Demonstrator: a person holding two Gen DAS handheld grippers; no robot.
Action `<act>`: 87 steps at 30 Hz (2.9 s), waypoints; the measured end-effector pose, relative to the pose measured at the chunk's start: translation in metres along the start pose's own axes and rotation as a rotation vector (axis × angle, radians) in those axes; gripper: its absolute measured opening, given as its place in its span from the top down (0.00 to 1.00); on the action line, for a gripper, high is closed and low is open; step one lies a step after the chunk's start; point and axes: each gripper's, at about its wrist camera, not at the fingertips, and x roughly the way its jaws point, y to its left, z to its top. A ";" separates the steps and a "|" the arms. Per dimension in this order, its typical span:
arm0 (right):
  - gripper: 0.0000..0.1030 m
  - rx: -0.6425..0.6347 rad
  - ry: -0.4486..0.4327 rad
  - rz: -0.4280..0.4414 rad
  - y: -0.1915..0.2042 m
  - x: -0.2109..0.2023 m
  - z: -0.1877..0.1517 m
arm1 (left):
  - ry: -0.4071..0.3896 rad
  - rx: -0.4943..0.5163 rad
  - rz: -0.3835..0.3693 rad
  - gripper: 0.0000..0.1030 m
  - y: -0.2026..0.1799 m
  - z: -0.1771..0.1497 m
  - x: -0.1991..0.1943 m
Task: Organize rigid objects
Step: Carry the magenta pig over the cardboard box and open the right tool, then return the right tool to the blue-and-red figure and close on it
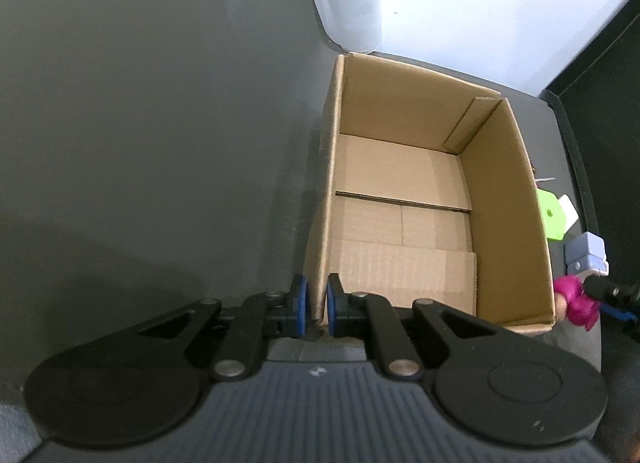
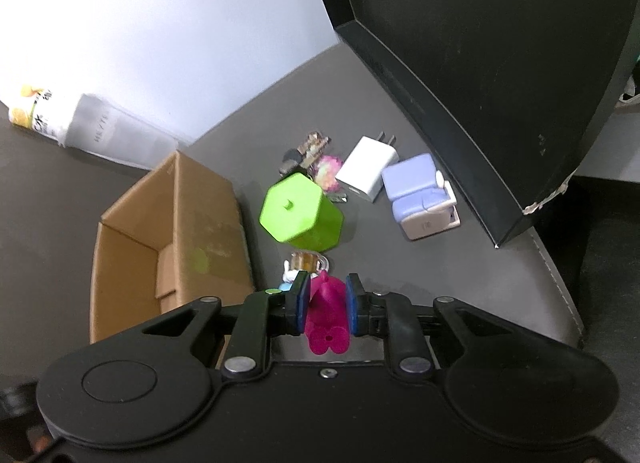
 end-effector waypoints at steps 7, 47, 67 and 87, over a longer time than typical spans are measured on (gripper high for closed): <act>0.82 -0.005 -0.045 0.031 0.009 -0.023 0.008 | 0.010 -0.001 -0.023 0.91 0.004 0.004 -0.001; 0.81 -0.150 0.041 0.137 0.140 0.046 0.007 | 0.037 -0.008 -0.136 0.90 0.038 0.014 -0.007; 0.81 -0.185 0.075 0.110 0.147 0.094 0.003 | 0.060 -0.025 -0.123 0.89 0.034 0.018 -0.012; 0.43 -0.196 0.057 0.208 0.137 0.058 0.016 | 0.049 -0.013 -0.097 0.89 0.030 0.034 -0.024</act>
